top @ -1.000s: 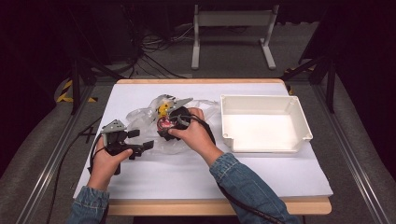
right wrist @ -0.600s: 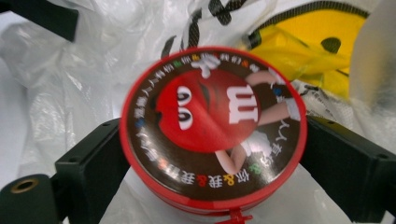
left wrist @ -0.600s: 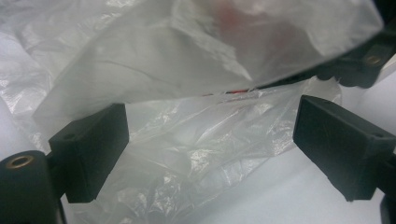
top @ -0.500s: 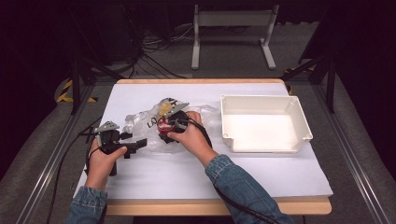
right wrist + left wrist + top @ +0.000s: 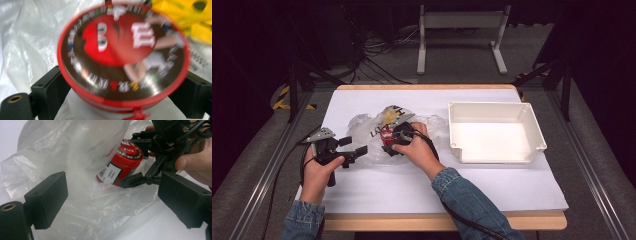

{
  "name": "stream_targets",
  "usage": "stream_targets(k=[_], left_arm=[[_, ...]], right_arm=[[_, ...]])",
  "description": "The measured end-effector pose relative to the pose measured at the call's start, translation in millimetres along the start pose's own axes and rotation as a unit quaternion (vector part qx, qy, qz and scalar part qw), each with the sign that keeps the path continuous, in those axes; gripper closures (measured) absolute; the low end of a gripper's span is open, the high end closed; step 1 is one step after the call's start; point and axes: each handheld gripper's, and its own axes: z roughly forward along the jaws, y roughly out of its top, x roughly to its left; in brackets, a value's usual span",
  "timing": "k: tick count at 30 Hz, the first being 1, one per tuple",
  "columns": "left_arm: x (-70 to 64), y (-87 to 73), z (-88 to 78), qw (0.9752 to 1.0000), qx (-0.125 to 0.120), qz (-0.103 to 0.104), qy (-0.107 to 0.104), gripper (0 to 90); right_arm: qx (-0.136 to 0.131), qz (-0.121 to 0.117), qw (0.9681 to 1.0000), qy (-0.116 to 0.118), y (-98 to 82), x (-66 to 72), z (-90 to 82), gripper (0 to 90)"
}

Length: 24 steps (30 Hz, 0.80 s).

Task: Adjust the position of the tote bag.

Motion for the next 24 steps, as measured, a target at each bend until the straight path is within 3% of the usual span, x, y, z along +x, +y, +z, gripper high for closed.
stream_targets(k=[5,11,17,24], left_arm=[[-3.8,4.3,-5.7,0.9998,-0.014,0.011,-0.008,8.9],[-5.3,7.2,-11.1,0.9996,-0.019,0.017,-0.008,8.4],[-6.5,11.8,-22.0,0.9992,-0.030,0.028,0.002,7.7],[-1.4,12.6,-33.7,0.9989,-0.032,0.033,0.006,3.3]], right_arm=[[-0.030,0.001,0.9995,0.008,6.1,-2.1,-5.1,14.1],[-0.029,-0.006,0.9994,0.017,7.5,-3.8,-7.7,23.6],[-0.025,-0.029,0.9993,0.003,9.9,-1.9,-12.0,24.8],[-0.040,-0.031,0.9987,0.012,21.2,-1.0,-32.7,24.9]])
